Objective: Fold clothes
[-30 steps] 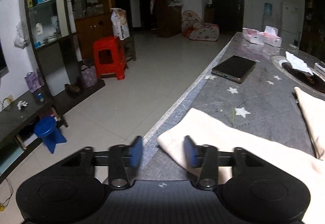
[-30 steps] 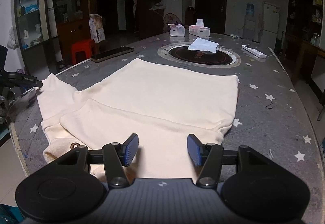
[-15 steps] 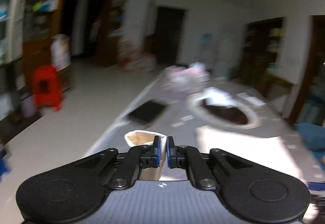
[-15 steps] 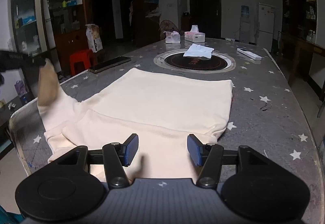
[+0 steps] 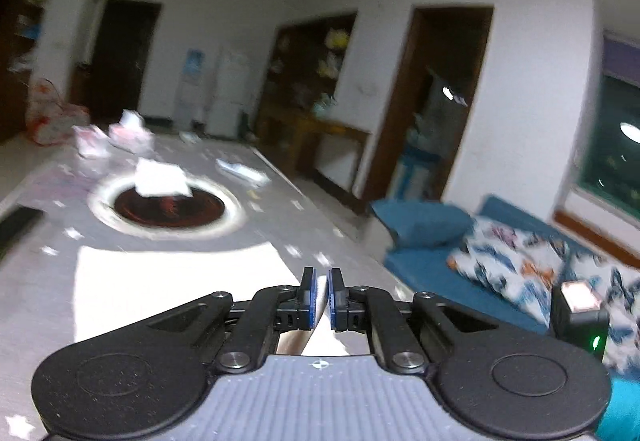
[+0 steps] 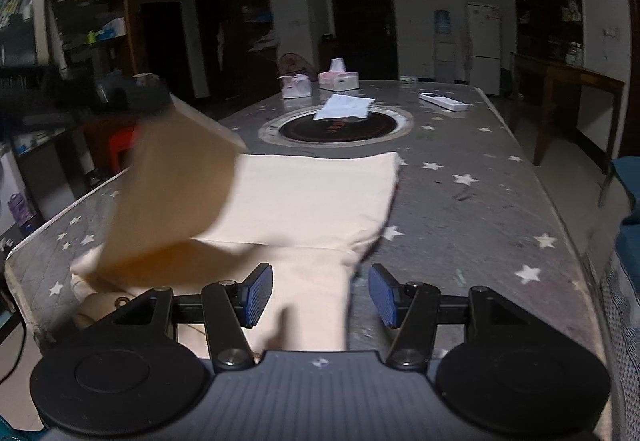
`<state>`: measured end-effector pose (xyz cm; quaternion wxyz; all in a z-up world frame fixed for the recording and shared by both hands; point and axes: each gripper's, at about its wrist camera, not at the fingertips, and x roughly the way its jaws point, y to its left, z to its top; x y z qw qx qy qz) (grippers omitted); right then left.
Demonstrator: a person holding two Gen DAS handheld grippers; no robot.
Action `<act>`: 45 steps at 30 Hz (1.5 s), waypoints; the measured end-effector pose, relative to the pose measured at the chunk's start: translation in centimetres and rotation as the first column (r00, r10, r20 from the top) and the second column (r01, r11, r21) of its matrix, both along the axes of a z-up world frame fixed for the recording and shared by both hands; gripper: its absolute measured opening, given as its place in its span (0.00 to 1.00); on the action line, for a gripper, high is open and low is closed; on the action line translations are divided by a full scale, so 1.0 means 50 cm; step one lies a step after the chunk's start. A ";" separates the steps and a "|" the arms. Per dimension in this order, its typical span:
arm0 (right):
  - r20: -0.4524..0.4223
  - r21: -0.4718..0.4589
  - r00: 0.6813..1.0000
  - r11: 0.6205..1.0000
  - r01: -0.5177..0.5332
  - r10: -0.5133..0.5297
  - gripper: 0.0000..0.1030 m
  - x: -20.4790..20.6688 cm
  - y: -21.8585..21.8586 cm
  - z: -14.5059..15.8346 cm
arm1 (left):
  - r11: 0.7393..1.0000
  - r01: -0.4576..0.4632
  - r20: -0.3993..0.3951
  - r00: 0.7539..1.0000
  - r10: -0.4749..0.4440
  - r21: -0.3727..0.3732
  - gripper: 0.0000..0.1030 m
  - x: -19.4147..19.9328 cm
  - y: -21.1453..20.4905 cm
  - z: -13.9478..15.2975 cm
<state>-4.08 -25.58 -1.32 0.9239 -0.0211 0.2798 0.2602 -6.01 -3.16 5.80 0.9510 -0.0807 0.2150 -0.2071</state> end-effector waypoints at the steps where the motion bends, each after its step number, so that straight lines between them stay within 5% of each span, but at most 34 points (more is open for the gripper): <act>1: 0.000 0.002 1.000 1.000 0.009 -0.009 0.52 0.000 -0.005 0.000 | 1.000 0.014 -0.014 1.000 -0.014 0.018 0.08 0.009 -0.013 -0.012; 7: 0.003 0.012 0.999 0.999 0.051 -0.051 0.52 0.001 -0.026 0.005 | 0.997 -0.013 -0.063 0.998 0.018 0.075 0.26 0.006 0.022 -0.038; 13: 0.006 0.018 1.000 1.000 0.019 -0.019 0.52 0.007 -0.007 0.010 | 0.988 -0.078 -0.121 0.988 0.094 0.135 0.24 -0.002 0.081 -0.068; 25: -0.005 0.004 0.995 0.995 -0.102 0.102 0.51 0.015 0.076 0.012 | 0.940 -0.279 -0.240 0.916 0.322 0.198 0.19 -0.022 0.223 -0.139; 34: -0.018 -0.017 0.984 0.984 -0.176 0.175 0.51 0.022 0.123 0.004 | 0.966 -0.203 -0.204 0.951 0.233 0.160 0.20 0.034 0.183 -0.127; 45: -0.065 -0.047 0.983 0.983 -0.175 0.172 0.50 0.042 0.123 -0.022 | 0.960 -0.225 -0.212 0.943 0.258 0.169 0.22 0.044 0.195 -0.137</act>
